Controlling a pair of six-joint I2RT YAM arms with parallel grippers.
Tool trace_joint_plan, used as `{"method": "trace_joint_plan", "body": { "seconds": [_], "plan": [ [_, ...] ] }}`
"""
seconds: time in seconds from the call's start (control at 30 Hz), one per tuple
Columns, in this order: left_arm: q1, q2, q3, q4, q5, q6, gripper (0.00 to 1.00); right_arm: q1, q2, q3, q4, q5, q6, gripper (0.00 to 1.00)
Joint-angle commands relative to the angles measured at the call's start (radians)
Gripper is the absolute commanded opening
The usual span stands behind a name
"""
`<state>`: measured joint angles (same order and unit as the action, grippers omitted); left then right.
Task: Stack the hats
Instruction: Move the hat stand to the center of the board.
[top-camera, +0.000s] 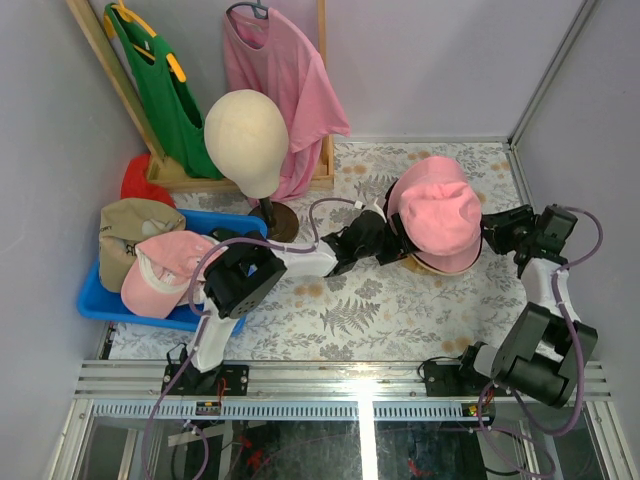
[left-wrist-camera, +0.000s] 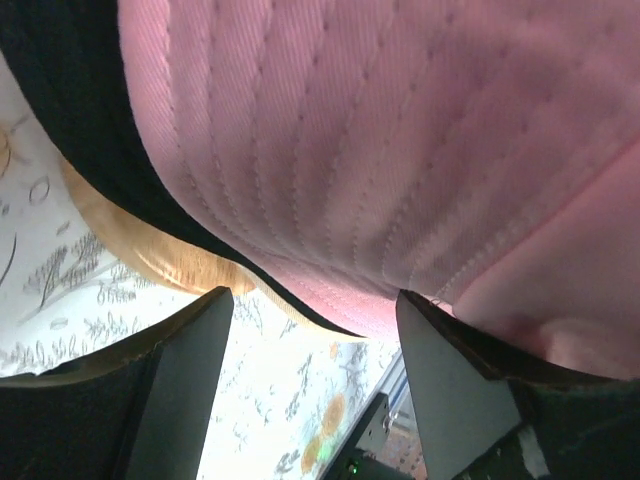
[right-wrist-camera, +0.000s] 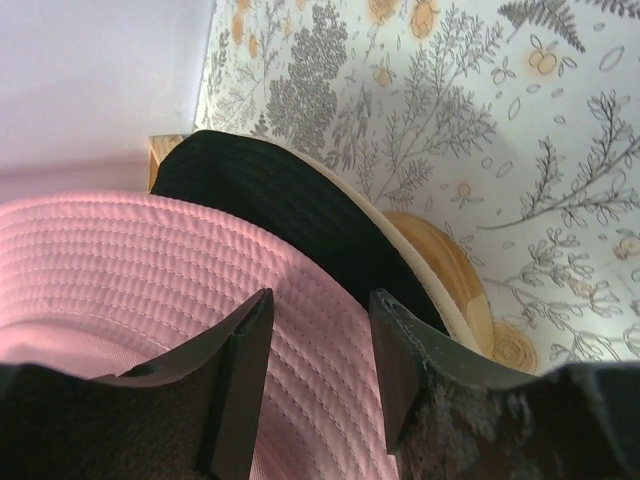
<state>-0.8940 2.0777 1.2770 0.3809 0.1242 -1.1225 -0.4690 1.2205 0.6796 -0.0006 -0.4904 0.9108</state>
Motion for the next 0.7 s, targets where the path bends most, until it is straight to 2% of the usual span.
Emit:
{"method": "trace_joint_plan", "body": {
  "seconds": [0.0, 0.67],
  "plan": [
    [0.032, 0.070, 0.122, 0.003, 0.022, 0.021, 0.66, 0.015, 0.056, 0.078, 0.103, -0.020, 0.025, 0.50],
    [0.145, 0.316, 0.544, -0.096, 0.088, 0.018, 0.66, 0.099, 0.415, 0.420, 0.182, 0.031, 0.058, 0.49]
  ]
}}
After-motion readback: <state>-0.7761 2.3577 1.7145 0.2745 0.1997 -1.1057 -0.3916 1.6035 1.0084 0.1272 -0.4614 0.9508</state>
